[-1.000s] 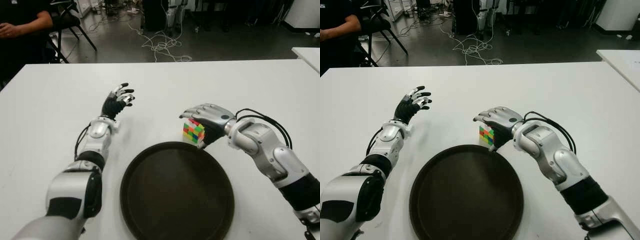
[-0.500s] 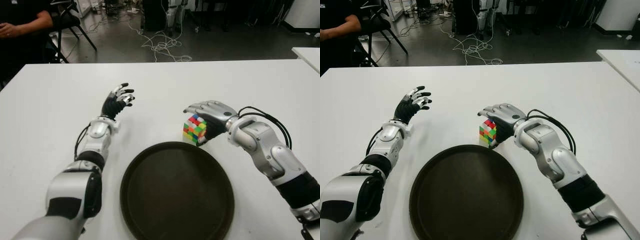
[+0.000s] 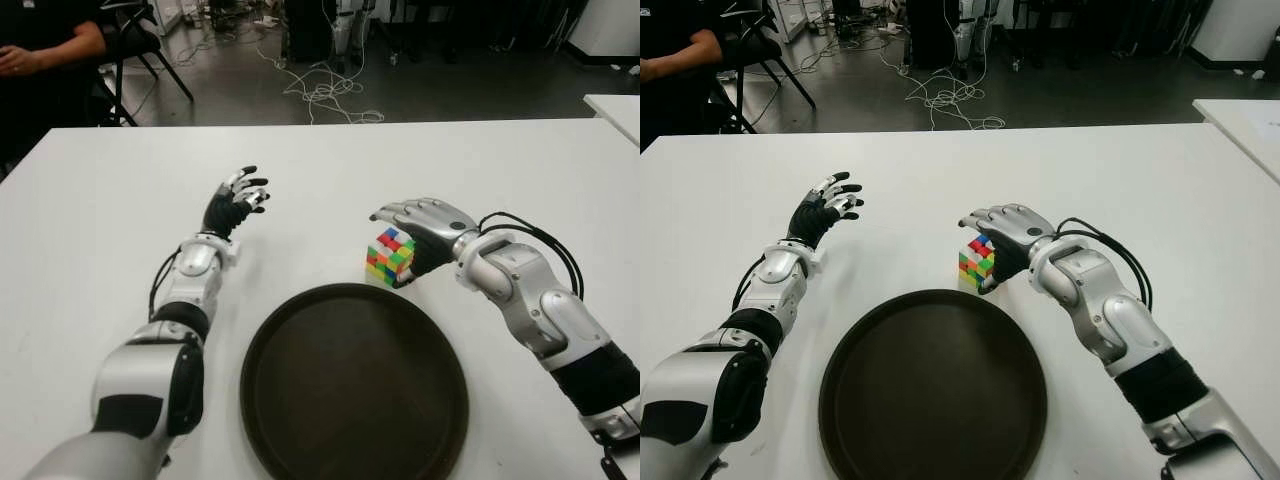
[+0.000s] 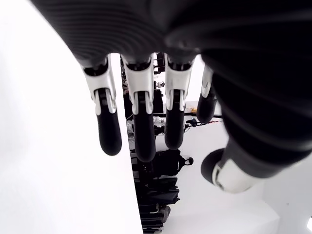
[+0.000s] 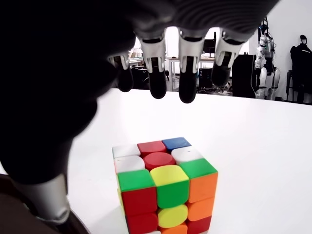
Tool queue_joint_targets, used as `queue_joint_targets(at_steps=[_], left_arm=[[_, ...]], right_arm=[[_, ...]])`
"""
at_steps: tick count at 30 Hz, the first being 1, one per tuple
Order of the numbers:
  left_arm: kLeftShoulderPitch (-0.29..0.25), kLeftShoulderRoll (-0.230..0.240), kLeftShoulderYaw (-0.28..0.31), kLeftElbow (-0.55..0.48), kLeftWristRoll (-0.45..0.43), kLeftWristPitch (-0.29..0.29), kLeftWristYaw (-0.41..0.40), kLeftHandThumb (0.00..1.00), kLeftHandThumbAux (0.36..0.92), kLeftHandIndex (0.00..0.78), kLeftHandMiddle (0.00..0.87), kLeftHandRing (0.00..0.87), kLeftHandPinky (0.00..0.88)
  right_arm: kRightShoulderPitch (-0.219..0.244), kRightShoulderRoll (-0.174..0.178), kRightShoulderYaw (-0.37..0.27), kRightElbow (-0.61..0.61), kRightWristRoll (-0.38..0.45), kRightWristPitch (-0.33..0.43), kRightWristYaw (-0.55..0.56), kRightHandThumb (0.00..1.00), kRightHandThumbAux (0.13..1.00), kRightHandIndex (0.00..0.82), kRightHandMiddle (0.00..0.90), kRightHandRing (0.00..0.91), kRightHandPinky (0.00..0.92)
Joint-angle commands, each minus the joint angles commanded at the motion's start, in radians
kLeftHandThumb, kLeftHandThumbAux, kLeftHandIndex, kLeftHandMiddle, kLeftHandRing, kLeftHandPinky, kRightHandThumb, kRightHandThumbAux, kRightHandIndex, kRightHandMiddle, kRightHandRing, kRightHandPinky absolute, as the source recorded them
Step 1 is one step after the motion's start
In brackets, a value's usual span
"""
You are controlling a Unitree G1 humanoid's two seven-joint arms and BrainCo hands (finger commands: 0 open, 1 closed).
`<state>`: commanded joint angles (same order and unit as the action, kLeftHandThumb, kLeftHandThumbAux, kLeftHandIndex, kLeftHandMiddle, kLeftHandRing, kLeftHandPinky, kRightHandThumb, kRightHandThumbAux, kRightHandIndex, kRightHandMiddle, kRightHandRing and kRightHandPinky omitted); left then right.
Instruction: Pick up the Rubik's Cube and put it in the plate
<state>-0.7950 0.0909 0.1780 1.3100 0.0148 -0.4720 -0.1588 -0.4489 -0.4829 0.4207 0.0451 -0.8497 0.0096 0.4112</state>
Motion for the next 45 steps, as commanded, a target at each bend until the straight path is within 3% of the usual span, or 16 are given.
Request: queue_joint_targets(at_steps=[21,45], left_arm=[[0.0,-0.001,-0.004,-0.001,0.005,-0.003,0.012,0.267,0.706,0.169,0.265,0.296,0.34],[0.001,-0.007,-0.004,-0.001,0.004,-0.009,0.019,0.272,0.715,0.162,0.256,0.29,0.343]], right_arm=[[-0.023,0.01,0.016,0.073,0.007,-0.048,-0.026,0.0,0.738,0.132,0.149,0.141,0.128],[-0.05,0.052,0.068,0.23,0.0,-0.12,-0.107,0.0,0.741,0.116,0.138,0.145,0.127]])
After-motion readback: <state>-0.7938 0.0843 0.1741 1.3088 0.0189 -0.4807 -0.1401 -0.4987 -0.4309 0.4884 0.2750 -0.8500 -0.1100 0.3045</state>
